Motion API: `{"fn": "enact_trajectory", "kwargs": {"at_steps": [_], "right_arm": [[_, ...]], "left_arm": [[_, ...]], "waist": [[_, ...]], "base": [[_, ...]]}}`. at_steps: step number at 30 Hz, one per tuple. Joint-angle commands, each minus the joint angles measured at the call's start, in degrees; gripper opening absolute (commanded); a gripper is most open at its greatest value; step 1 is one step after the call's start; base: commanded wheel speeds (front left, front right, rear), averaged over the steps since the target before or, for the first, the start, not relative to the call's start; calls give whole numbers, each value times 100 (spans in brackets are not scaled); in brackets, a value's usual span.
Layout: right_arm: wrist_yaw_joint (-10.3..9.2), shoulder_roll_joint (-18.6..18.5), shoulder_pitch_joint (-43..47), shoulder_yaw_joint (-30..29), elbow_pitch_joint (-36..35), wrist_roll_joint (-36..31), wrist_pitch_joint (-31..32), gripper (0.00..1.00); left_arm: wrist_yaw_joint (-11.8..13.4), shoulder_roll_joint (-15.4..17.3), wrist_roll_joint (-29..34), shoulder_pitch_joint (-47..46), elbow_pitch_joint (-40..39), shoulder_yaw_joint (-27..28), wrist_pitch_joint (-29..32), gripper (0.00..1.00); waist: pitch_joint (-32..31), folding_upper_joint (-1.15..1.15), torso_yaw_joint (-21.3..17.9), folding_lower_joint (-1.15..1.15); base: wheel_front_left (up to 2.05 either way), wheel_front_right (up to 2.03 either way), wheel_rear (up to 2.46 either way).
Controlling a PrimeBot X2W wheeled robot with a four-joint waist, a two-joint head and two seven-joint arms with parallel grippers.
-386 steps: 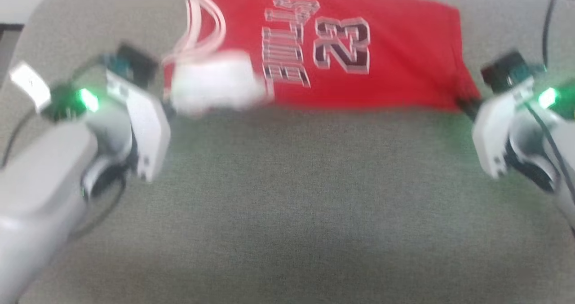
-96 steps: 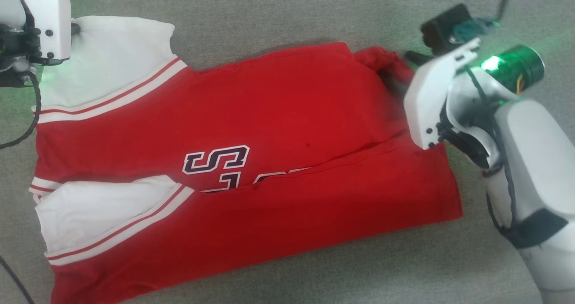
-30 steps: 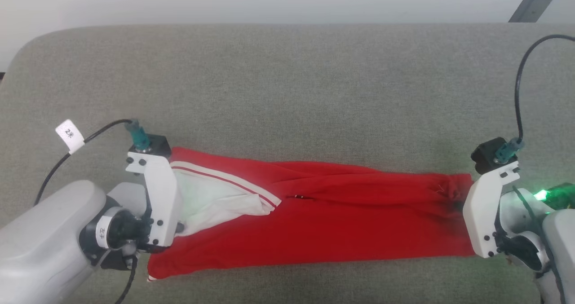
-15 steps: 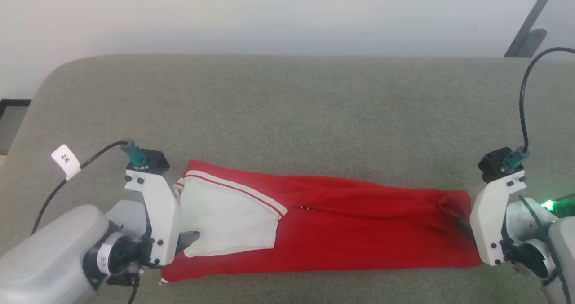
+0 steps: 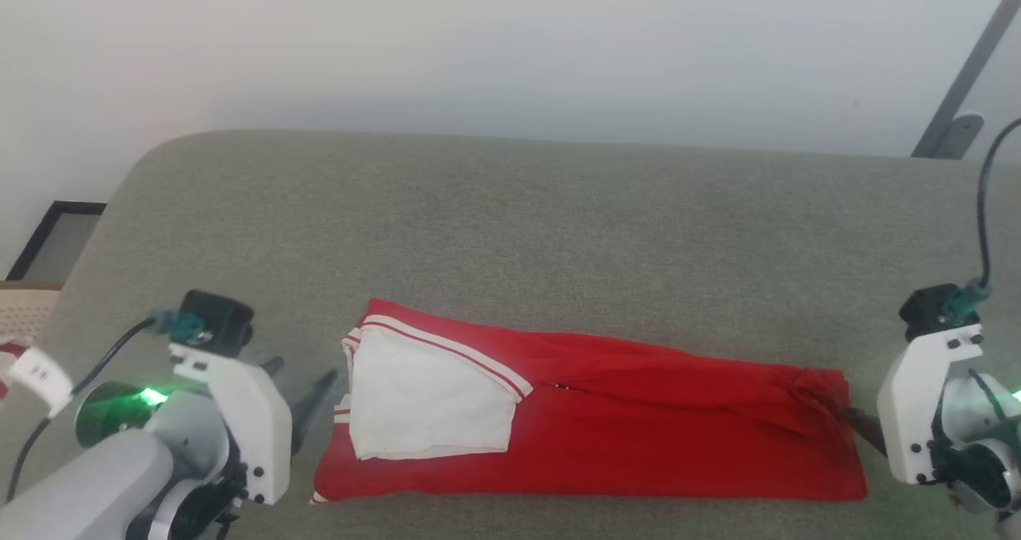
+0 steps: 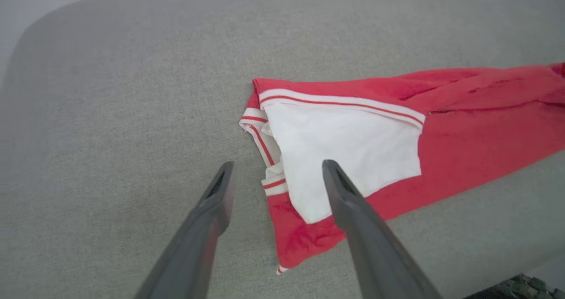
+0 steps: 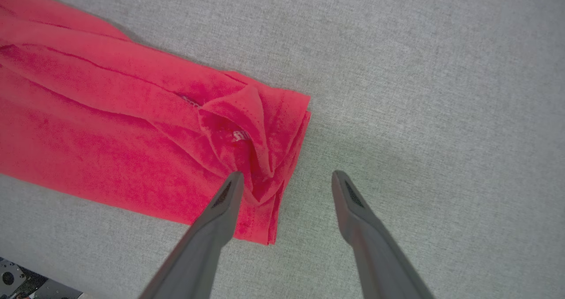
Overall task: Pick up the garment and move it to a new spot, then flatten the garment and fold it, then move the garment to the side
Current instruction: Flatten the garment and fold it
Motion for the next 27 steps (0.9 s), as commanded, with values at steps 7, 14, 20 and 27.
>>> {"fn": "enact_trajectory", "kwargs": {"at_steps": [7, 14, 20, 27], "right_arm": [[-11, 99, 93, -336, 405, 10, 104, 100], [-11, 186, 2, -440, 914, 87, 25, 100], [-11, 265, -139, -354, 1414, 143, -166, 100], [-7, 368, -215, -55, 1885, 368, -452, 22]], "left_arm": [[322, 156, 501, 683, 37, 448, -1866, 100], [717, 58, 643, 1253, 166, 839, -3074, 100], [741, -130, 880, 1664, 217, 1287, -3270, 100], [623, -615, 1473, 2139, 160, 2245, -3274, 100]], "waist": [[-40, 0, 224, 0], [30, 0, 446, 0], [91, 0, 611, 0], [120, 0, 734, 0]], "base": [[0, 0, 0], [0, 0, 0], [0, 0, 0], [0, 0, 0]]}}
